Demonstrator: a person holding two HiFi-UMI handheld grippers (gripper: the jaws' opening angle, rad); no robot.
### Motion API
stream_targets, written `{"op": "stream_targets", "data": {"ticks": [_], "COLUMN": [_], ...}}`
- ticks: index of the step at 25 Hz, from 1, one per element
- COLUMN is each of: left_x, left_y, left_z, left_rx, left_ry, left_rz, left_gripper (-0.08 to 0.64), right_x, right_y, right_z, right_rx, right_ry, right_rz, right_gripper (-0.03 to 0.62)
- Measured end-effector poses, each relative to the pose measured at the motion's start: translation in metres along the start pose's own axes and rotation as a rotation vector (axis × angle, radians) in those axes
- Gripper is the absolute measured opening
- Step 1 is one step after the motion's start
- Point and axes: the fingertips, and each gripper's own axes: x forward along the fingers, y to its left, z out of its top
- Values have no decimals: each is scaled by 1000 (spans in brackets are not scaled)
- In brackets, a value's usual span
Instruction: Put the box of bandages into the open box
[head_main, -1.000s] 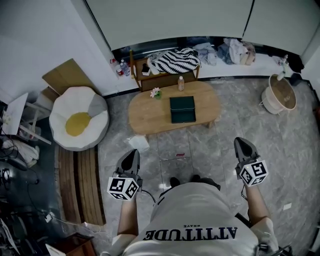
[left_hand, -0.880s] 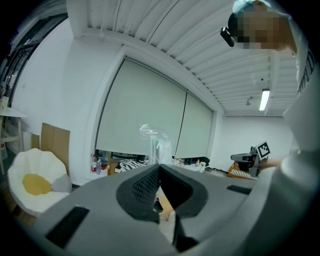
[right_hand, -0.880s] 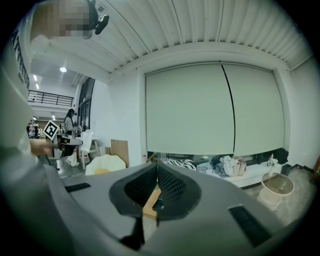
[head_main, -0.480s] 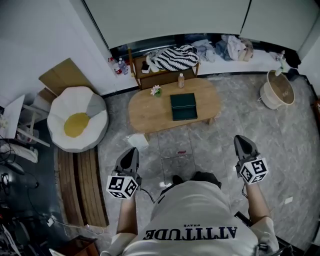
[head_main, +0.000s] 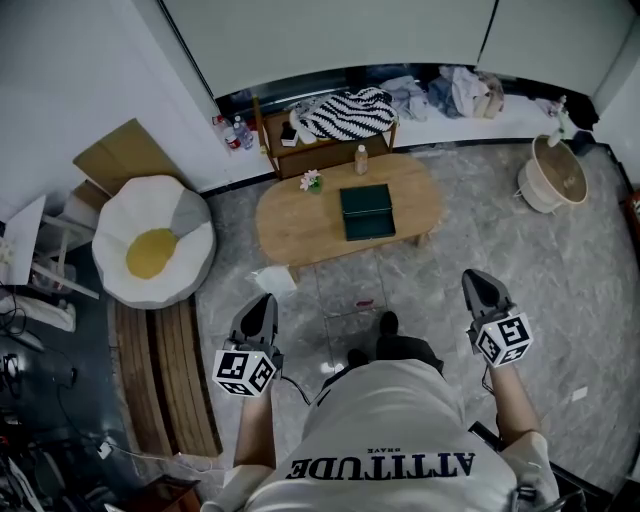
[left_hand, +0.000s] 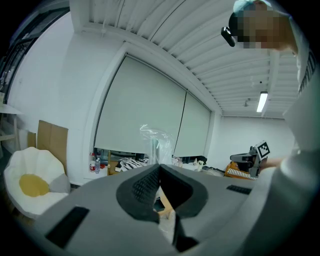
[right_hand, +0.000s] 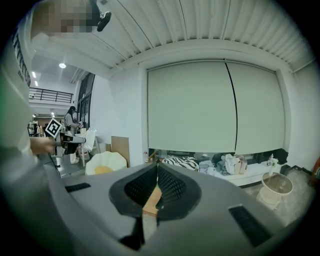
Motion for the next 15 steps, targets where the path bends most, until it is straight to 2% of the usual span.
{"op": "stream_targets", "data": {"ticks": [8, 15], "left_x": [27, 65], "left_y": [6, 12], "left_z": [1, 10], "left_rx": [-6, -6], "left_ry": [13, 22], "left_rz": [9, 33], "left_gripper": [21, 21], "right_x": [27, 68], "right_y": [-13, -41], "right_z": [0, 6], "right_rx": [8, 17], "right_ry": [12, 18], "right_rz": [20, 58], "right_gripper": [20, 20]}}
